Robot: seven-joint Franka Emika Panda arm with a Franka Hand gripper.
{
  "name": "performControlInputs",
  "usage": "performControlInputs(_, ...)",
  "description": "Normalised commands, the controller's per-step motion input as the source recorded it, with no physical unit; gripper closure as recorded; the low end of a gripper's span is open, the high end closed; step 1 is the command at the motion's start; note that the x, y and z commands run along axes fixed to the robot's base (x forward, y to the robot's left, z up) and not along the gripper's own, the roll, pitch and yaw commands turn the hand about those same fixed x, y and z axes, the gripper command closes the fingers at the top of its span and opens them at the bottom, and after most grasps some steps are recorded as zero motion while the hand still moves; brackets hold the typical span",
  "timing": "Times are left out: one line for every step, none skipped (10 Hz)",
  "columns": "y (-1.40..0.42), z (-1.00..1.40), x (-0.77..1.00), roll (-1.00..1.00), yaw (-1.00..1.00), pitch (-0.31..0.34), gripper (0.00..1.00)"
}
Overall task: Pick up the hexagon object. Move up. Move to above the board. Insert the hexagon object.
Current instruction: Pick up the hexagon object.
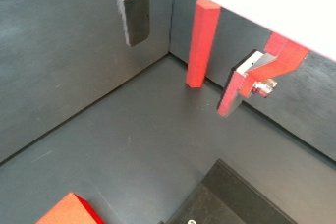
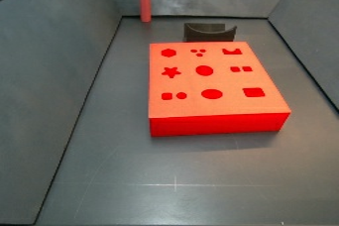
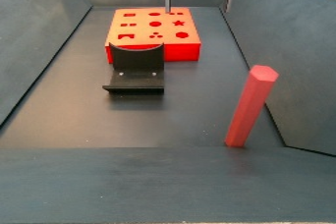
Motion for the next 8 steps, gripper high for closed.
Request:
performControlInputs(0.04,0.00,-0.07,0.00,-0.04,0.000,0.00)
performControlInputs(0.30,0.00,0.03,0.00,0.24,0.000,0.00)
performControlInputs(0.59,-0.16,-0.17,-0.06,0.67,-0.069,0.00)
performControlInputs(0.51,-0.15,-0.17,-0.02,0.78,-0.060,0.00)
performControlInputs(0.54,-0.13,-0.16,-0.01,0.74,-0.024,0.00)
performControlInputs(0.61,-0.21,-0.21,-0.01,0.67,-0.037,0.00)
performControlInputs(0.69,-0.25,-0.31,-0.03,0.55,-0.057,0.00)
performControlInputs(0.65,-0.29,-0.39,-0.02,0.39,-0.059,0.00)
